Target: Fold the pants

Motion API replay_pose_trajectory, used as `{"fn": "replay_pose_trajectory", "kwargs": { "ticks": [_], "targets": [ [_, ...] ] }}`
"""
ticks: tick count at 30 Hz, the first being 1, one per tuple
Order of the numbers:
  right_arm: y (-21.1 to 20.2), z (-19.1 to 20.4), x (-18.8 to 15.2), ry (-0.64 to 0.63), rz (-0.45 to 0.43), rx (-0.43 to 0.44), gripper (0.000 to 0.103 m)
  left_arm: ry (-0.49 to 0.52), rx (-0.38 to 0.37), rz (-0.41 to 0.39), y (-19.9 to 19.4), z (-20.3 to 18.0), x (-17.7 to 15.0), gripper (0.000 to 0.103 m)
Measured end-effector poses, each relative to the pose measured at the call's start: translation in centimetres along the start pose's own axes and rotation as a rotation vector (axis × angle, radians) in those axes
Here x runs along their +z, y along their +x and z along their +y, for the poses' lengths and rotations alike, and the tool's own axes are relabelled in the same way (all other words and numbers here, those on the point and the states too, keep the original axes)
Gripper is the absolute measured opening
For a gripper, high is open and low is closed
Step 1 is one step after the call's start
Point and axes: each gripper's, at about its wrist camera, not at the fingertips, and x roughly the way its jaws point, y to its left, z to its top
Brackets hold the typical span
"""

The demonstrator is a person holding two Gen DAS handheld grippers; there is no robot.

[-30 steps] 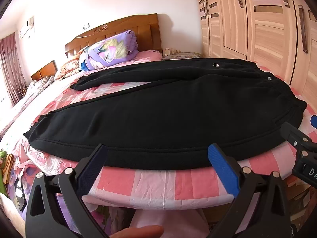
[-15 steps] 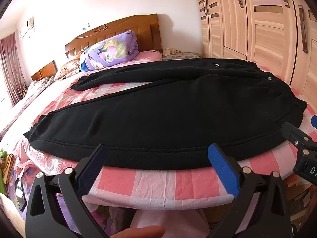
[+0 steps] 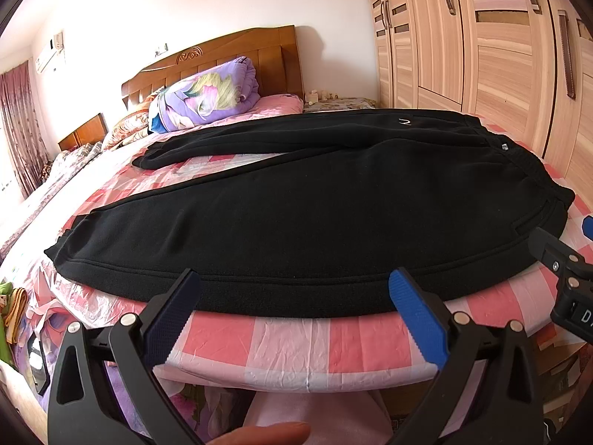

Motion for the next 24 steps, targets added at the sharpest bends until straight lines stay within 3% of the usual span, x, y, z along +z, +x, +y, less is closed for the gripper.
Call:
{"fn": "replay_pose_trajectory", "kwargs": {
  "ticks": [24],
  "targets": [
    [0.34, -0.27, -0.52, 0.01, 0.017, 0.002, 0.099, 0.002, -0.001, 0.009, 0.18, 0.07, -0.27, 0.102]
  ]
}}
